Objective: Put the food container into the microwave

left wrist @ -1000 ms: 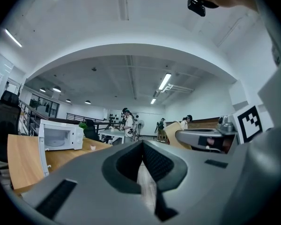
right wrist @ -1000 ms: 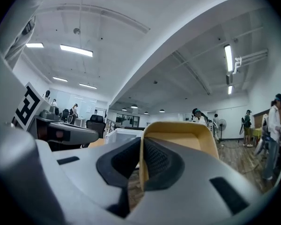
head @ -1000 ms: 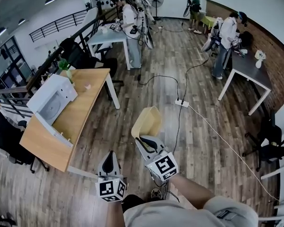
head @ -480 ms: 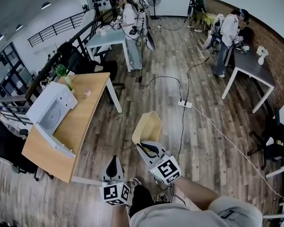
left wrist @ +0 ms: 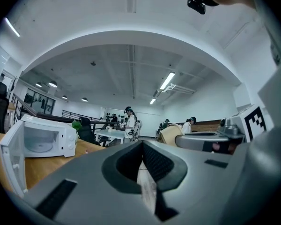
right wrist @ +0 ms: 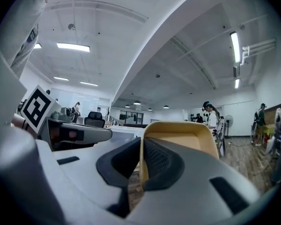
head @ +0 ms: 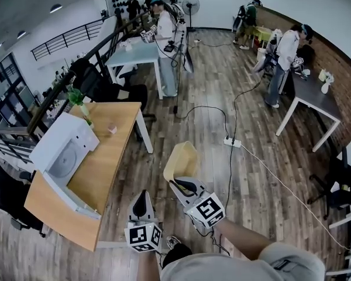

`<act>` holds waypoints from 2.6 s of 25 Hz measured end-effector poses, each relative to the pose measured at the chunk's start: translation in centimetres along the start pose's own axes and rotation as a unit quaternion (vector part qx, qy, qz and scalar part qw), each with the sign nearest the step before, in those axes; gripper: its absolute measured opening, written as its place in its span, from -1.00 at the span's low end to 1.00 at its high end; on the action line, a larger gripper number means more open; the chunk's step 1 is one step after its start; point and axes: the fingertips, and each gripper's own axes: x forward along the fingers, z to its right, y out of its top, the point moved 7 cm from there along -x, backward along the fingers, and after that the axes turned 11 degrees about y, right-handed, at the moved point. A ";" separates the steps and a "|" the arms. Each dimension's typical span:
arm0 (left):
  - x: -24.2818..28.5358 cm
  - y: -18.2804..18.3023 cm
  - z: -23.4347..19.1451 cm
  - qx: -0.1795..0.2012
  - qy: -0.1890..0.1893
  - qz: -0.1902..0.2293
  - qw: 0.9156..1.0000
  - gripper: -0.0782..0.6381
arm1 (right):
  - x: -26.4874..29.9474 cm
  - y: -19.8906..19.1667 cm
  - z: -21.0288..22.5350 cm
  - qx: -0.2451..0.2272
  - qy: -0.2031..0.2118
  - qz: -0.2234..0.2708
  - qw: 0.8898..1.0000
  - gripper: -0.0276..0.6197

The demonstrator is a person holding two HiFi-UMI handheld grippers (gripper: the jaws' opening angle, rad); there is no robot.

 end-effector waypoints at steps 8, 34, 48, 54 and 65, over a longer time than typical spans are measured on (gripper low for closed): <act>6.6 1.2 -6.4 -0.005 -0.011 -0.002 1.000 -0.75 | 9.0 0.4 2.8 0.012 0.005 0.002 1.000 -0.86; 31.0 0.5 -12.2 -0.002 0.106 -0.031 0.994 -0.75 | 27.9 -3.3 25.5 0.032 0.133 -0.010 0.991 -0.86; 34.8 -0.1 -17.9 -0.009 0.192 -0.051 0.980 -0.75 | 37.3 -4.5 27.6 0.042 0.217 -0.021 0.975 -0.86; 37.2 0.2 -23.0 -0.018 0.211 -0.038 0.977 -0.75 | 42.7 -4.3 27.9 0.022 0.233 -0.032 0.972 -0.86; 40.2 2.2 -31.8 -0.023 0.222 -0.011 0.975 -0.75 | 53.7 -2.1 26.0 -0.013 0.276 -0.028 0.961 -0.85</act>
